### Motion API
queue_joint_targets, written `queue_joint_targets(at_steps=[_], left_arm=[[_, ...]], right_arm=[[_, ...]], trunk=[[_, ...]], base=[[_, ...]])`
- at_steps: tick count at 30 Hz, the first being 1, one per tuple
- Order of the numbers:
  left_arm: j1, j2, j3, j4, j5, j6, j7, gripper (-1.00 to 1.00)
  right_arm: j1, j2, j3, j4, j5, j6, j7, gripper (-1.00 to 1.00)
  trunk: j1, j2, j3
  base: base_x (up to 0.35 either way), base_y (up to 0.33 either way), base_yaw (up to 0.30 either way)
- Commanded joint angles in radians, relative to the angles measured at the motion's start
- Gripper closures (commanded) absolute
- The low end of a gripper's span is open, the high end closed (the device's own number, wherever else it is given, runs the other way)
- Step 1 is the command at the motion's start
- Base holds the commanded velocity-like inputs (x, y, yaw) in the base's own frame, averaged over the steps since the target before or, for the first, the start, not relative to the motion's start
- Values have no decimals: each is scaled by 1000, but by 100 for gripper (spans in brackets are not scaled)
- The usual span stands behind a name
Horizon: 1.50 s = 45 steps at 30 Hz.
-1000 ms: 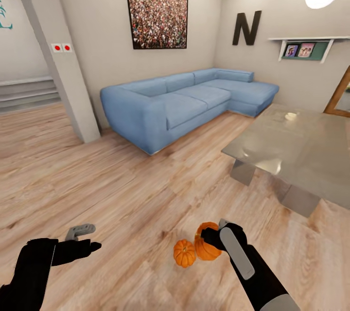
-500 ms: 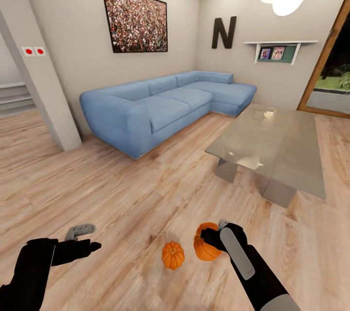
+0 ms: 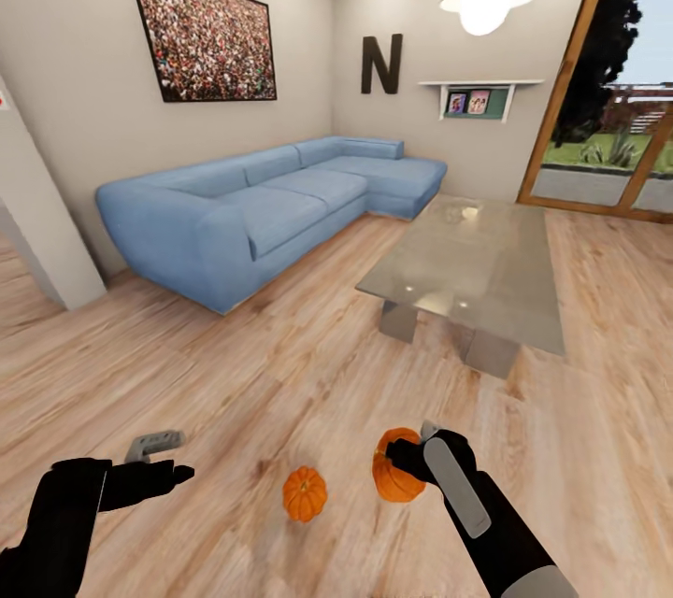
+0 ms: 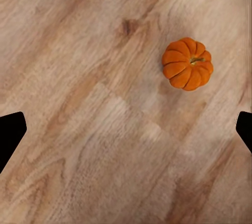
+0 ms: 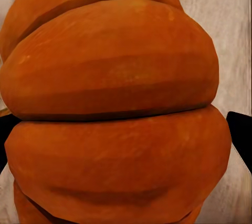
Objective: Place each of the two pumpkins and all three candles from the living room inside a cabinet in the living room (use any cabinet), then make sure every cabinet is closed, and position the cauldron so it is next to a table in the living room.
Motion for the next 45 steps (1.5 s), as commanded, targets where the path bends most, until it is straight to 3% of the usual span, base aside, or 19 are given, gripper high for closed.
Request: queue_joint_targets(at_steps=[1, 12, 19, 45], left_arm=[[0, 0, 0, 0, 0, 0, 0, -100], [0, 1, 0, 0, 0, 0, 0, -100], [0, 1, 0, 0, 0, 0, 0, -100], [0, 1, 0, 0, 0, 0, 0, -100]], right_arm=[[0, 0, 0, 0, -1, -2, 1, 100], [0, -7, -1, 0, -1, -1, 2, 100], [0, -12, -3, 0, -24, -1, 36, 100], [0, -9, -2, 10, -25, -2, 41, 100]], trunk=[[0, 0, 0], [0, 0, 0], [0, 0, 0], [0, 0, -16]], base=[[0, 0, -291], [0, 0, -292], [0, 24, -292], [-27, 182, -200]])
